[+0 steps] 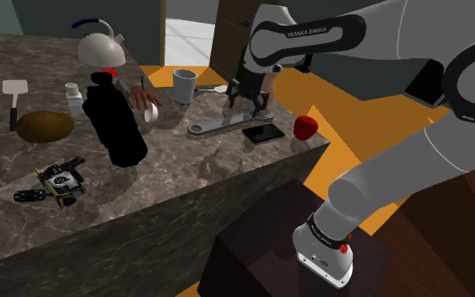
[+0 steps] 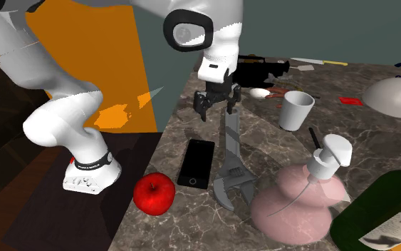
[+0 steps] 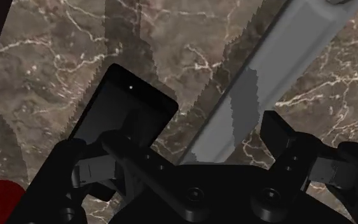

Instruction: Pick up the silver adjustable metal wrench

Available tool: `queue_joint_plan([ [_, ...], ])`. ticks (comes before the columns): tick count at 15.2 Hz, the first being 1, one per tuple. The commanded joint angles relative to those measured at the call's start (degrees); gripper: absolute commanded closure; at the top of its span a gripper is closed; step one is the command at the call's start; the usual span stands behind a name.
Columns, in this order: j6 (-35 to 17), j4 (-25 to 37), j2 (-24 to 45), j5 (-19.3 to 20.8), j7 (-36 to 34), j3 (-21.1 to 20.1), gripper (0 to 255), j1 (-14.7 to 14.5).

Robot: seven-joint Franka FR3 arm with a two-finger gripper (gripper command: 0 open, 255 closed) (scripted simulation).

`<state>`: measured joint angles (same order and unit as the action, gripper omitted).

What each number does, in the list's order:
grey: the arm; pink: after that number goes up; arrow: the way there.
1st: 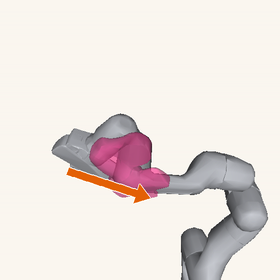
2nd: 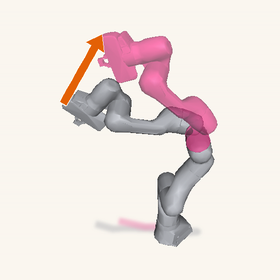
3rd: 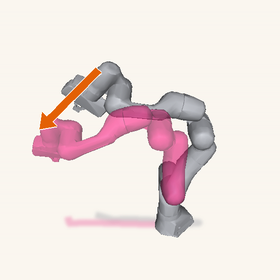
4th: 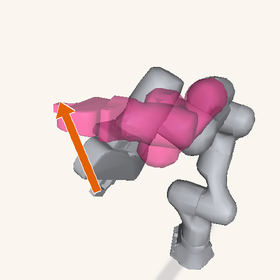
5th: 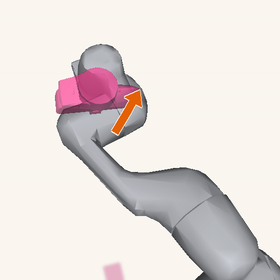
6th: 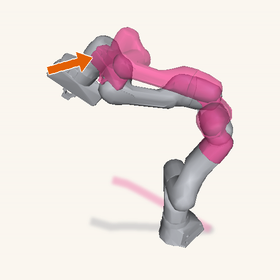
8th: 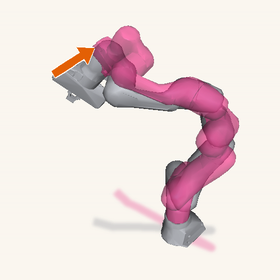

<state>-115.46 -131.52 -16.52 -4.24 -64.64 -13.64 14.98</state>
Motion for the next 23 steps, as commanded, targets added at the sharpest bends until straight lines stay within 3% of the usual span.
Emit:
queue_joint_plan([
  [1, -2.78, 1.59, 4.06, 1.31, -7.14, -0.91, 0, 1.61],
  [6, -7.72, 4.72, 11.98, 5.1, -21.72, -0.92, 0, 4.77],
  [15, -13.53, 1.71, 14.9, 6.1, -22.59, -1.0, 0, 4.71],
  [16, -13.64, 1.61, 14.91, 6.11, -22.66, -1.03, 255, 4.68],
  [23, -13.7, 1.5, 14.86, 6.1, -22.69, -1.05, 255, 4.67],
])
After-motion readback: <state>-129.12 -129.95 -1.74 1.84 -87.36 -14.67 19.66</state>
